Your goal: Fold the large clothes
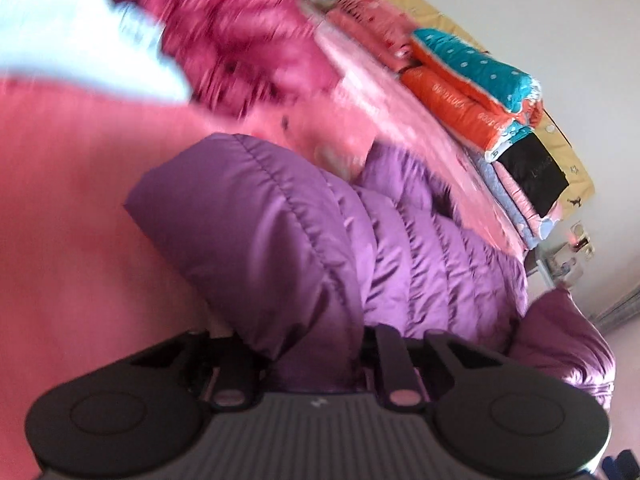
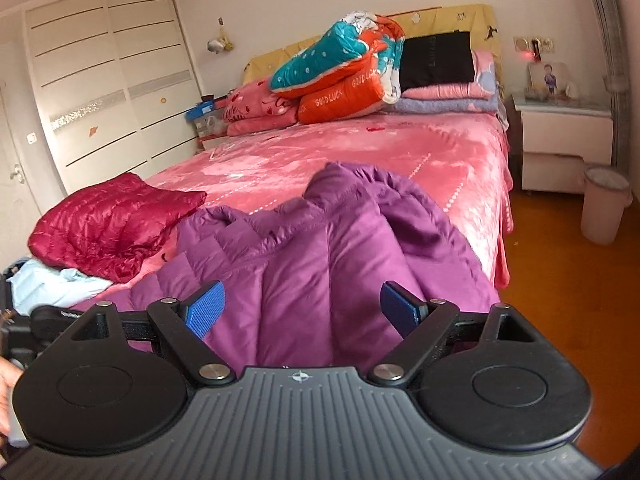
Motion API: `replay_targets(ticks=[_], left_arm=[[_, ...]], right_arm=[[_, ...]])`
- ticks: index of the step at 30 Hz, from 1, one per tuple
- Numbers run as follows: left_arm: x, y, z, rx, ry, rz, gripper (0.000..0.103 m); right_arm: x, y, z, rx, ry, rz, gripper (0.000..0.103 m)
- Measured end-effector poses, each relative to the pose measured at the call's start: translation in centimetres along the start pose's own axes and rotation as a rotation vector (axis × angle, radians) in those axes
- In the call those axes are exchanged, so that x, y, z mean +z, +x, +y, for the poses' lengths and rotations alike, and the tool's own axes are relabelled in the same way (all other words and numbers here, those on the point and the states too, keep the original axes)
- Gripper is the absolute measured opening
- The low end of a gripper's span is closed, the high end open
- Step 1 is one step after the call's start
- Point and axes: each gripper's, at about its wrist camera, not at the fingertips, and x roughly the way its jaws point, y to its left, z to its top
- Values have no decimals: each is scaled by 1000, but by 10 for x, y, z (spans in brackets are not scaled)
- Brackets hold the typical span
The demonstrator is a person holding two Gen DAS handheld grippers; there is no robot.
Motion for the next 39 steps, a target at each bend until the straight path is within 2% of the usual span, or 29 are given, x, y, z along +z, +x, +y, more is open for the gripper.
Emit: replay_targets(ticks=[10,13,15,18,19,21,24,27,29,31,32,34,35,36,39], left_arm=[[105,6,-43,148,378,-261,15],[129,19,-58,225,500,-360,15],[143,27,-67,278,547,-430,15],[148,44,-77,359,649,-529,15],[145,52,-78,375,677,-538,15],[140,65,-72,383,690,-501,16],[135,70,-57,377,637,-441,19],[145,54,-39,325,548,-402,29],[151,40,-32,287,534,-386,34],[153,26,-31,268,569,-378,43],[151,18,-31,267,592,-377,51],[148,2,-35,278,641,-394,70],[145,-8,-37,280,672,-417,87],[143,-16,-39,274,706,-434,99],[143,-34,-42,289,784,-442,101]], right_arm=[[11,35,-15,-82,40,-11,103],[9,40,-24,-97,76,-14,103],[10,48,-31,-102,110,-14,103],[11,63,-41,-109,161,-12,103],[10,69,-43,-115,169,-11,103],[7,81,-43,-118,176,-9,103],[4,101,-42,-84,190,7,103],[4,120,-45,-7,224,27,103],[8,131,-48,59,279,40,103],[14,145,-52,116,347,51,103],[17,151,-52,137,370,56,103],[24,161,-47,159,382,57,103],[27,166,-45,163,374,58,103],[30,170,-41,171,360,60,103],[35,185,-29,199,319,89,103]])
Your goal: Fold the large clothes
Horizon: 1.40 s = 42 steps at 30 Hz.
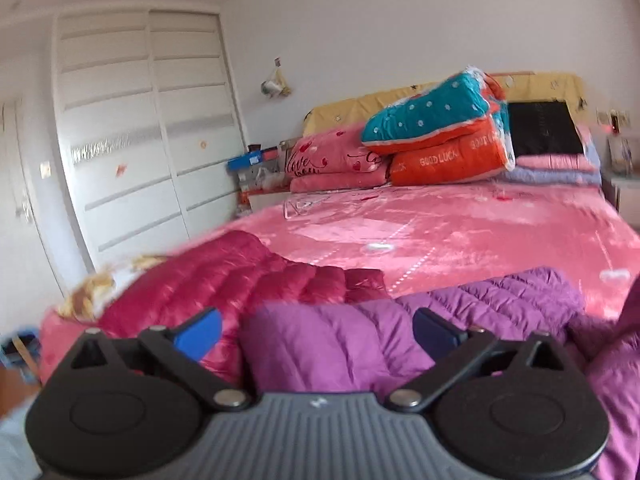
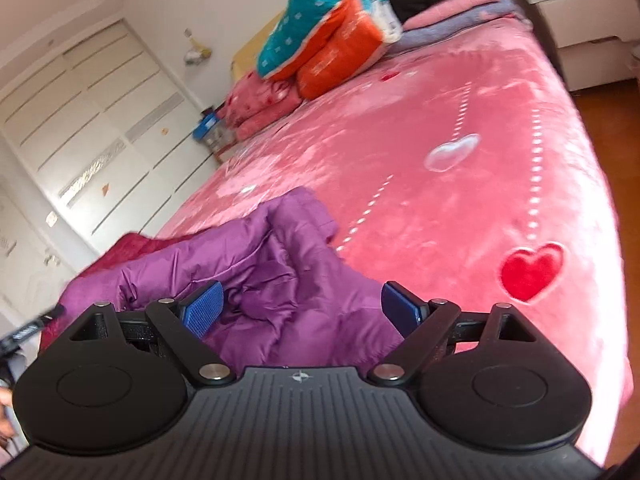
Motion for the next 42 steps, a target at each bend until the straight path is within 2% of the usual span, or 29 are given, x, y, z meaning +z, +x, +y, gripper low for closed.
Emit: replay_targets(ticks=[2,5,8,10,13,15,19,21,24,29,31,33,34,36,39,42], left_arm=[[3,-11,3,-10,-5,18,101],[2,-45,-4,-89,-19,16,101],[-12,-87,-23,-224,-39,33,101],[-26,-111,-42,-311,-36,58,100],[-55,-148,-73,-439,-19,104,99],[-74,-162,-92,-482,8,133,99],[-100,-184,-133,-515,117,155,98],[-105,-191,-147,-486,158,138,98],[-108,-188,-156,-391,200,114,97],[-117,-171,-158,-321,197,153,94],[-121,-171,-160,-296,200,161,86],[-122,-173,-160,-280,198,161,70],[-122,-175,-158,-274,189,159,66],[-120,-179,-152,-263,149,157,48],[-116,-188,-139,-251,69,156,31],[-111,-193,-122,-210,18,140,25]], right_arm=[[0,12,6,-1,-20,35,103],[2,26,15,1,-31,74,99],[2,35,25,-12,-37,88,76],[1,35,31,-27,-46,91,55],[-1,25,38,-51,-66,87,40],[-5,16,41,-67,-84,77,36],[-11,-6,47,-89,-94,43,32],[-15,-21,49,-93,-86,26,31],[-23,-50,55,-82,-93,-7,30],[-41,-93,67,-54,-124,-49,27],[-49,-112,71,-35,-122,-63,26],[-56,-129,73,-20,-127,-74,24],[-57,-131,73,-15,-131,-78,24],[-60,-142,78,-1,-141,-89,22],[-62,-165,86,6,-176,-124,21],[-65,-180,95,2,-232,-150,20]])
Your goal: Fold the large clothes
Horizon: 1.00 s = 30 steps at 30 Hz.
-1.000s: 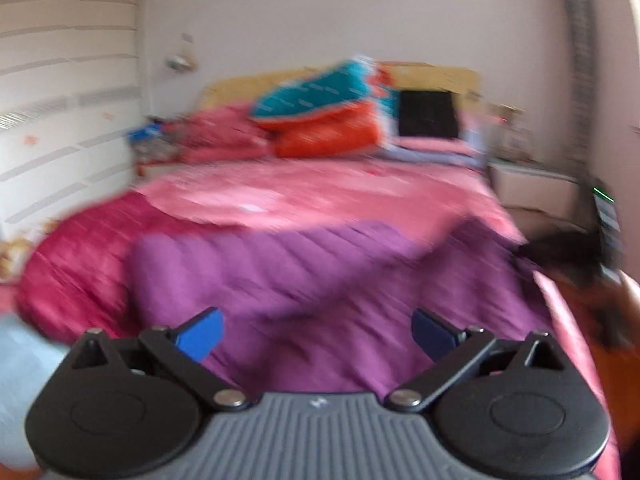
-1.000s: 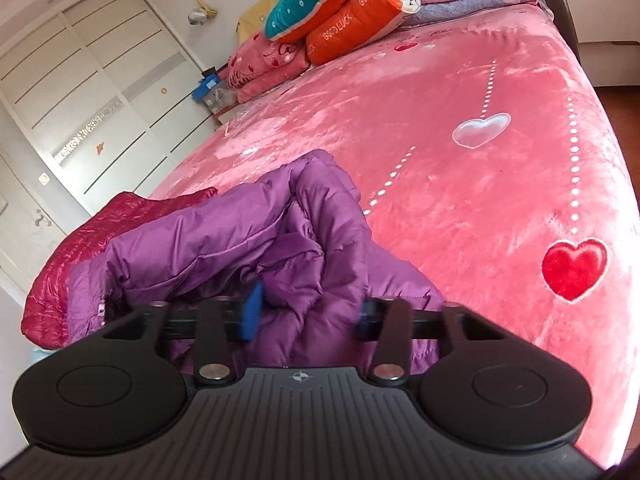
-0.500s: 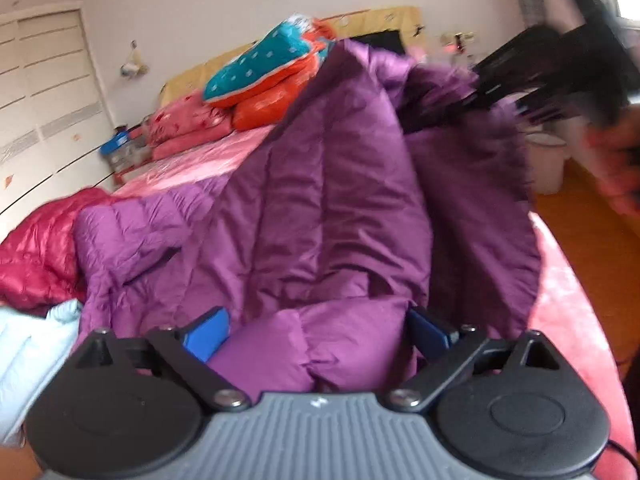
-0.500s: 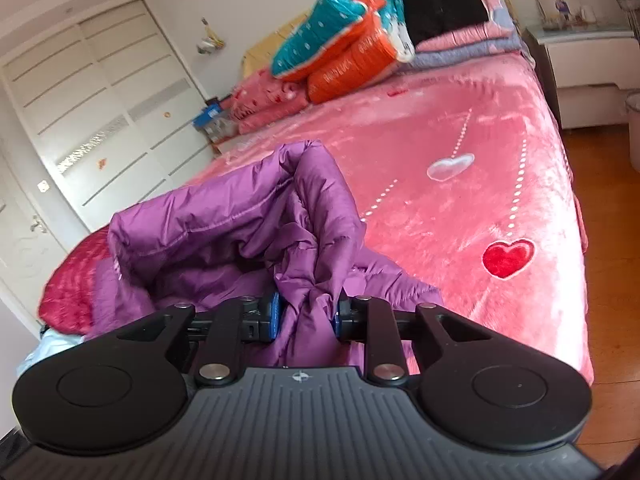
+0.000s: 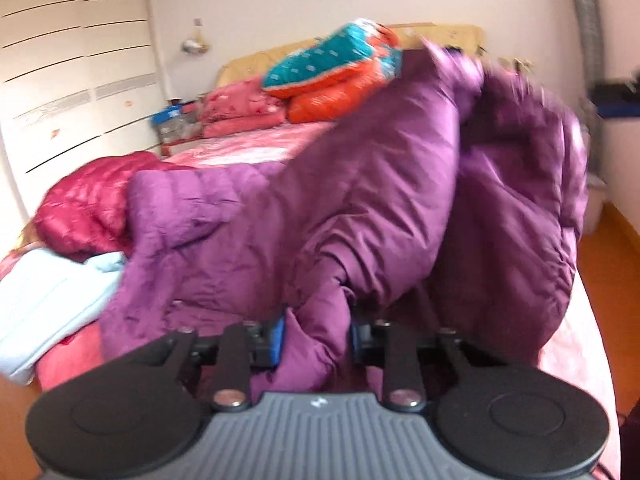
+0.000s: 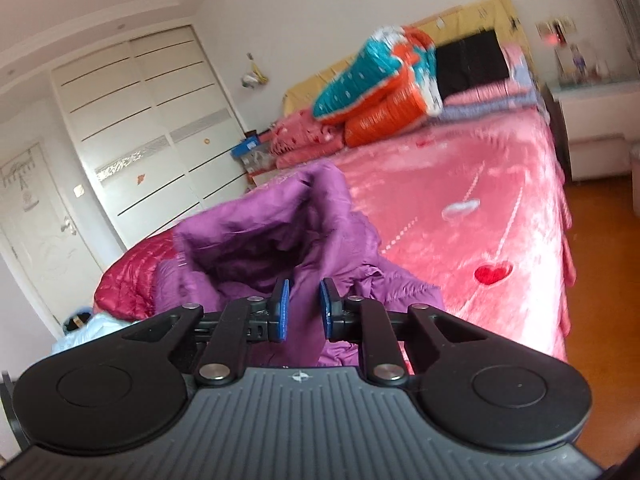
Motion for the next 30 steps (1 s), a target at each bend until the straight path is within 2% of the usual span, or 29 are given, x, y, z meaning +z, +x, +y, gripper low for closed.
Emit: replay_targets(ticks=[3,5,6,7,8,9,15,18,21,27,28,30], left_arm=[[0,-15,19,47,-73,-20,22],[-3,-25,35,76,-125,-15,22],[-6,-31,42,93,-148,-14,21],[-9,-38,50,114,-173,-14,21],[-12,-45,57,133,-193,-14,21],[-16,-51,67,158,-221,-14,21],[-41,-83,116,291,-358,13,20],[-51,-88,129,306,-420,37,20],[-56,-88,129,319,-437,51,20],[-59,-83,129,308,-438,71,20],[-61,-85,130,308,-437,75,20],[-63,-85,132,304,-444,84,20]], right_arm=[[-3,-10,8,-19,-61,1,21],[-7,-11,7,-29,-70,15,27],[-9,-9,4,-23,-60,30,36],[-11,-7,-1,-11,-39,48,64],[-13,-7,-5,-7,-19,51,80],[-15,-8,-9,-11,-6,47,101],[-22,15,-26,-65,1,95,101],[-35,30,-29,-69,-49,140,103],[-52,44,-22,-95,-151,162,103],[-64,60,-3,-170,-435,84,103],[-65,64,-3,-178,-462,100,103],[-64,65,-5,-129,-416,145,103]])
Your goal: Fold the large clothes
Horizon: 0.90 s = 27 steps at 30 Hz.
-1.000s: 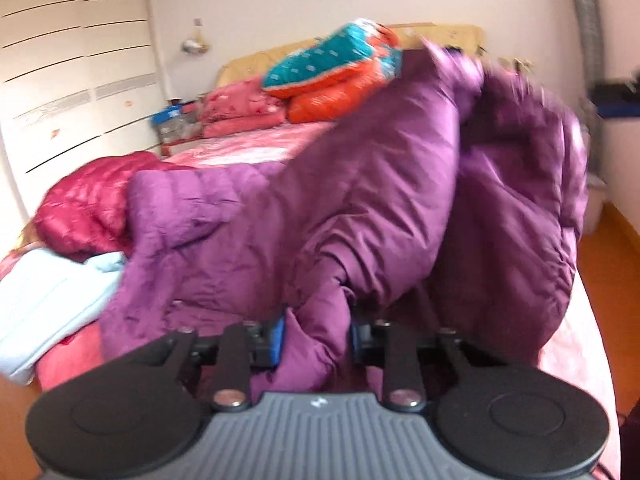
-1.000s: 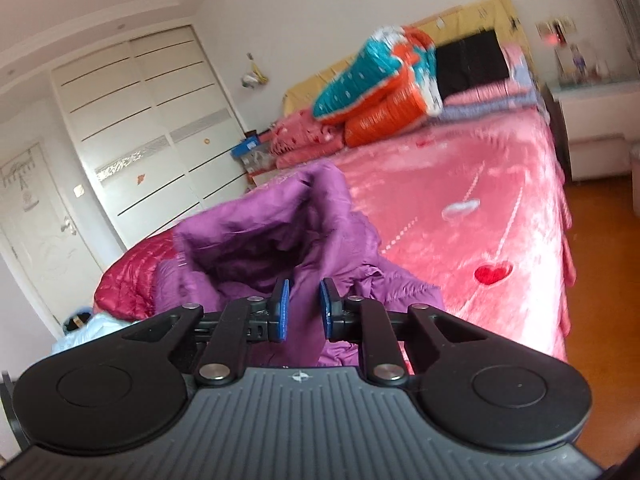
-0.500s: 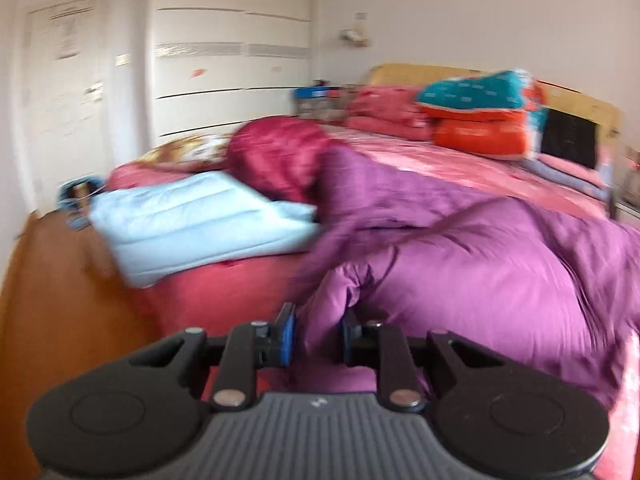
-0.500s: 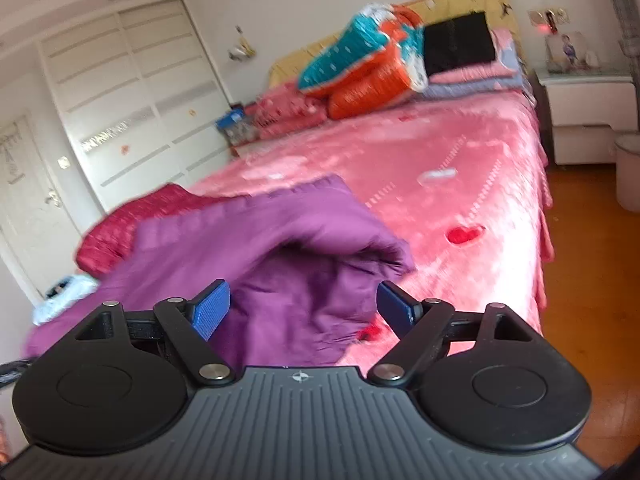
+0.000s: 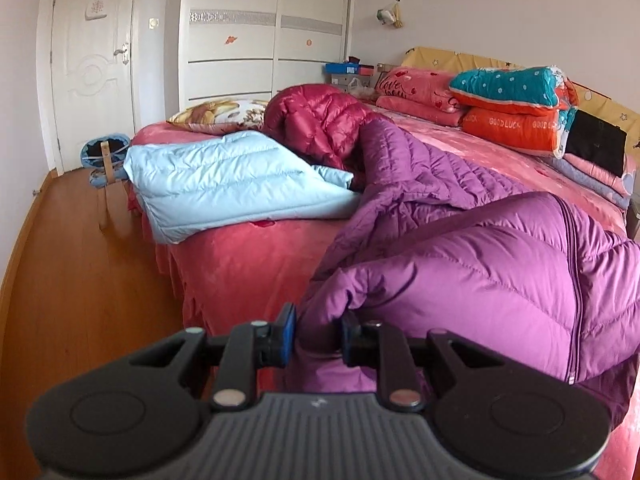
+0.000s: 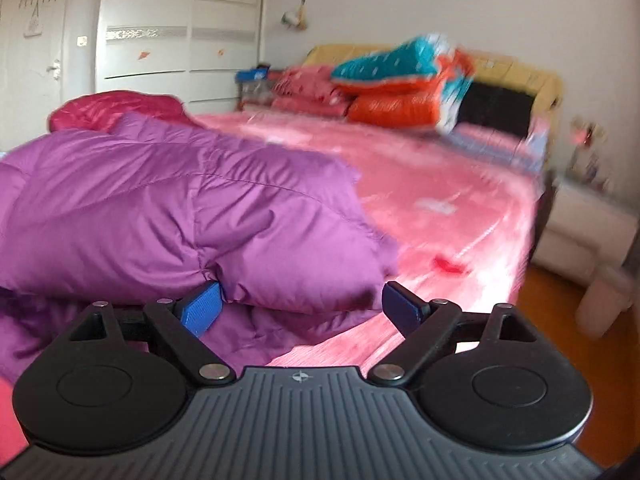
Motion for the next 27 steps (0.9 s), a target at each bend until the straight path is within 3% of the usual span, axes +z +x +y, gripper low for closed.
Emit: replay_targets(ticks=[10,15,17,20,24,27], left_arm=[[-11,8,-11,-34,60,34,31],[-13,16,-11,-29,61,62,43],[-15,18,-13,-37,71,69,44],[-18,22,-19,-54,99,83,50],[-20,26,-24,-73,124,97,61],[-22,31,-26,-86,134,118,68]], right_arm=[[30,-1,-64,253,404,-40,103],[26,-1,-104,414,681,-71,103],[27,-1,-116,380,684,-98,103],[23,8,-113,314,682,-68,103],[29,28,-99,305,627,-34,103],[30,53,-91,318,579,48,103]])
